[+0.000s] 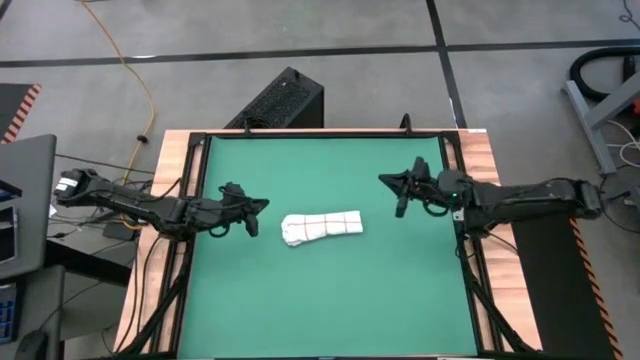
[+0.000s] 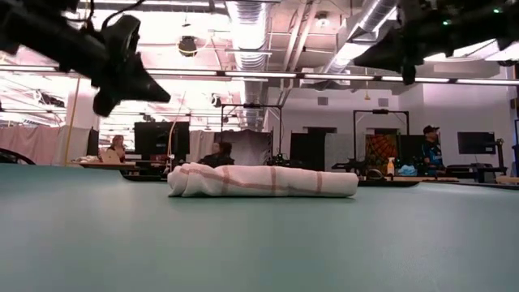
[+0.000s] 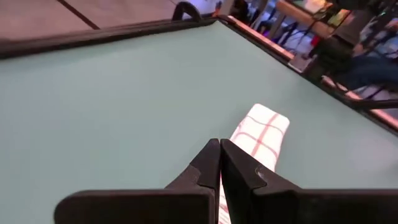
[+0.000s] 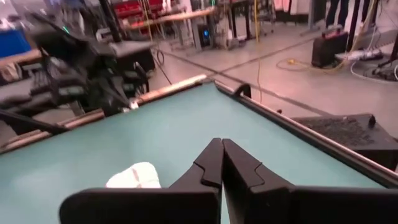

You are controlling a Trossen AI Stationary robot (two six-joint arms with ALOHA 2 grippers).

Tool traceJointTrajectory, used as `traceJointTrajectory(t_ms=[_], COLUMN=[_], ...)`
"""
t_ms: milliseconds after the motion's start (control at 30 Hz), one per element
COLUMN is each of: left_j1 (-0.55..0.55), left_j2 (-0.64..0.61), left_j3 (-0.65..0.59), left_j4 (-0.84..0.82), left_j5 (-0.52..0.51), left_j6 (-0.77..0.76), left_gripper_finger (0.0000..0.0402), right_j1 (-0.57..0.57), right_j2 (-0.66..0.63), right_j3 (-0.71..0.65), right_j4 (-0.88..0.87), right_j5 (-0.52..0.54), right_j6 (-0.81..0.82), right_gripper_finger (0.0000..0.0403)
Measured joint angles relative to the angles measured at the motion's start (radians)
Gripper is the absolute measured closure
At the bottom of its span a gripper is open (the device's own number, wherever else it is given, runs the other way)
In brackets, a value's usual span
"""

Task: Roll towel
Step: Return to Home Position

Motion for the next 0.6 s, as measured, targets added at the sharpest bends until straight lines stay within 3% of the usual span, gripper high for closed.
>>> traceJointTrajectory(t_ms=[233, 467, 600], left_j1=[0.05, 0.052, 0.052], left_j2=[-0.055, -0.247, -0.428], left_j3=[-0.169, -0.188, -0.188], left_j4=[0.205, 0.16, 0.03], left_j5=[0.087, 0.102, 0.008], left_j6=[-0.016, 0.024, 0.058], left_gripper_finger=[0.0401, 0.0401, 0.0401], right_j1=[-0.007, -0.008, -0.008], right_j2=[-0.201, -0.43, -0.54], right_j3=[-0.112, -0.156, -0.155], right_j4=[-0.001, -0.039, -0.09], right_j5=[0.035, 0.166, 0.202], right_j6=[0.05, 0.028, -0.014], right_gripper_finger=[0.0382, 0.0381, 0.0382])
